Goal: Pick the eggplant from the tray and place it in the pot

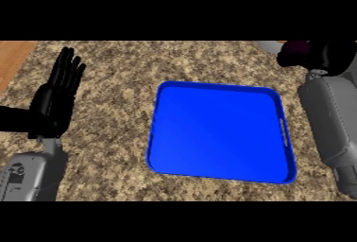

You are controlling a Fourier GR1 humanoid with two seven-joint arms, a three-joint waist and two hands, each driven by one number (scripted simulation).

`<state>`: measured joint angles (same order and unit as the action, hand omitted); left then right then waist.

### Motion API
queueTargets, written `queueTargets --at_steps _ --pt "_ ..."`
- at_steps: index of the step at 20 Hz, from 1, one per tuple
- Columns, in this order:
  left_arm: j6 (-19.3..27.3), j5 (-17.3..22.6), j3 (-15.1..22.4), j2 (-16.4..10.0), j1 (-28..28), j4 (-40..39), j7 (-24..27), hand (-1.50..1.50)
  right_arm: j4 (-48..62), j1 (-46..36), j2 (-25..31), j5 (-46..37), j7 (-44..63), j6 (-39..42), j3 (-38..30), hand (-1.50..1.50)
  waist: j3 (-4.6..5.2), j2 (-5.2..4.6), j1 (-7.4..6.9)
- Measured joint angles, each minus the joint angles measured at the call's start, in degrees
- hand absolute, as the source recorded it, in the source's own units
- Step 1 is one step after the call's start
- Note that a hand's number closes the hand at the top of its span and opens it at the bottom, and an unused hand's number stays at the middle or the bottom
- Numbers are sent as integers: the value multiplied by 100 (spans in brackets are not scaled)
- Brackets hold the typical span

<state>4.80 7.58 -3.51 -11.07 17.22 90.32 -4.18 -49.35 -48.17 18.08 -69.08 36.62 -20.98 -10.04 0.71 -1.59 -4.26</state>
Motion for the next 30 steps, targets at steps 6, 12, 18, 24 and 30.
queueTargets --at_steps 6,12,18,24,30 --pt "7 -14 8 51 27 -117 81 0 475 -864 242 -1645 2125 -109 106 150 -25 26 -13" --pt "-11 27 -103 10 -73 -158 123 0 943 -1294 212 -2524 2776 220 -1 150 -52 87 154" --pt "2 38 -236 -87 -216 -60 66 0 871 -976 274 -2685 2828 296 -322 150 -66 146 338" --pt "100 -13 -247 1 -245 -75 82 0 258 -252 487 -2444 2536 136 -682 150 -70 171 447" --pt "106 -78 -271 -4 -51 -272 104 0 -161 627 780 -1917 2042 -167 -1055 150 -72 163 464"
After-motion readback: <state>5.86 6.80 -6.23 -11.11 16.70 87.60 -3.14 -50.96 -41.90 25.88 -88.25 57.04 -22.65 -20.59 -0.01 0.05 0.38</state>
